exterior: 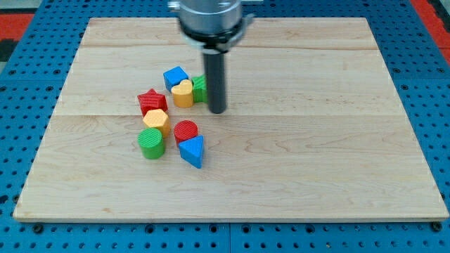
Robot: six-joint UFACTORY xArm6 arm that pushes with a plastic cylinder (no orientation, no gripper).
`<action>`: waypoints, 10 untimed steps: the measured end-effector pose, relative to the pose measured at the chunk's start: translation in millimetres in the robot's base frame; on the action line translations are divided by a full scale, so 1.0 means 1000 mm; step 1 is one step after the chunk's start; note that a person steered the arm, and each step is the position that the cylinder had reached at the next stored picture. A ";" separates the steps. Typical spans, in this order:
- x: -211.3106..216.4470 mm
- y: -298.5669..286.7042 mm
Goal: Push green star to the top center of the board
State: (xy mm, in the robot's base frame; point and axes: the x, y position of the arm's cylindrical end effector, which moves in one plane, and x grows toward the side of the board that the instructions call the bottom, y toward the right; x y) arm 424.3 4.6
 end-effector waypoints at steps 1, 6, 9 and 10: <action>-0.024 0.011; -0.048 -0.034; -0.096 -0.038; -0.148 -0.034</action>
